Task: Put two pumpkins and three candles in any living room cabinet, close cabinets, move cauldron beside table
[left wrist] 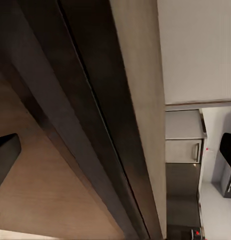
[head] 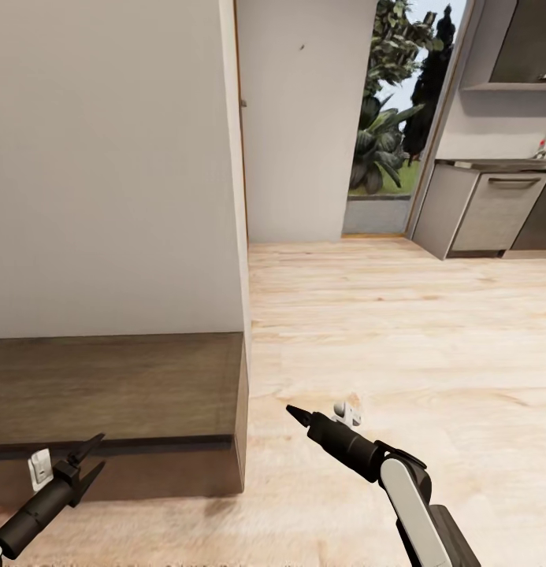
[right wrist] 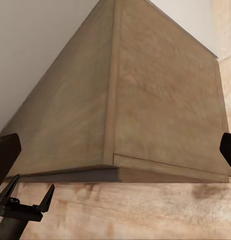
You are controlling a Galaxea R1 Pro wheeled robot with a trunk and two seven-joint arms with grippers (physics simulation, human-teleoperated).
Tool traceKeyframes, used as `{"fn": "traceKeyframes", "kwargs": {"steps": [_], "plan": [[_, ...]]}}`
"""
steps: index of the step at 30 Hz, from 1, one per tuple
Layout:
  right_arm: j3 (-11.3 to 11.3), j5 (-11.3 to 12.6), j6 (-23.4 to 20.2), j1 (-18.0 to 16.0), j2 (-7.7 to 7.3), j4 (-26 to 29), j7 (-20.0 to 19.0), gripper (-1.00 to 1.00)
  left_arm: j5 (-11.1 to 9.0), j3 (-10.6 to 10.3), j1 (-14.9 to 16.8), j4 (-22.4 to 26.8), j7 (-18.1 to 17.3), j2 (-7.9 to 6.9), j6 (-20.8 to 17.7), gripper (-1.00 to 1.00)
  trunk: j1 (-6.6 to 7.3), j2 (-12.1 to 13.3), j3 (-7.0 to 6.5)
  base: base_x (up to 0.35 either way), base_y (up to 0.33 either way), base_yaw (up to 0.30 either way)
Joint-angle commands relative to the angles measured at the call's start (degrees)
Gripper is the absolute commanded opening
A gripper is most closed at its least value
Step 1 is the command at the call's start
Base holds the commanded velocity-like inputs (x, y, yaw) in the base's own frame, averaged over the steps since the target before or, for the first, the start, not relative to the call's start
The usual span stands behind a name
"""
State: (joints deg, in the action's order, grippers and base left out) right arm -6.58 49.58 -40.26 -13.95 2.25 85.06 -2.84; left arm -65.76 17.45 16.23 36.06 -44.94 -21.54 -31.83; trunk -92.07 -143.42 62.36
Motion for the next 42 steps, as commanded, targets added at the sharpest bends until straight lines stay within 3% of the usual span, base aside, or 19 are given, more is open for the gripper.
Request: {"fn": "traceKeyframes", "kwargs": {"steps": [1, 21, 42], "plan": [[0.1, -0.2, -0.3, 0.0, 0.03, 0.0, -0.2, 1.0, -0.3, 0.0, 0.0, 0.0, 0.0, -0.01, -0.4, 1.0, -0.01, 0.0, 0.28, 0.0, 0.0, 0.0], [0.1, -0.2, -0.2, 0.0, 0.04, 0.0, -0.2, 1.0, -0.3, 0.0, 0.0, 0.0, -0.2, -0.01, -0.4, 1.0, -0.35, -0.2, 3.16, 0.0, 0.0, 0.0], [0.1, -0.2, -0.2, 0.0, 0.04, 0.0, -0.2, 1.0, -0.3, 0.0, 0.0, 0.0, -0.2, 0.01, -0.4, 1.0, -0.35, -0.2, 3.16, 0.015, 0.0, 0.0]]}}
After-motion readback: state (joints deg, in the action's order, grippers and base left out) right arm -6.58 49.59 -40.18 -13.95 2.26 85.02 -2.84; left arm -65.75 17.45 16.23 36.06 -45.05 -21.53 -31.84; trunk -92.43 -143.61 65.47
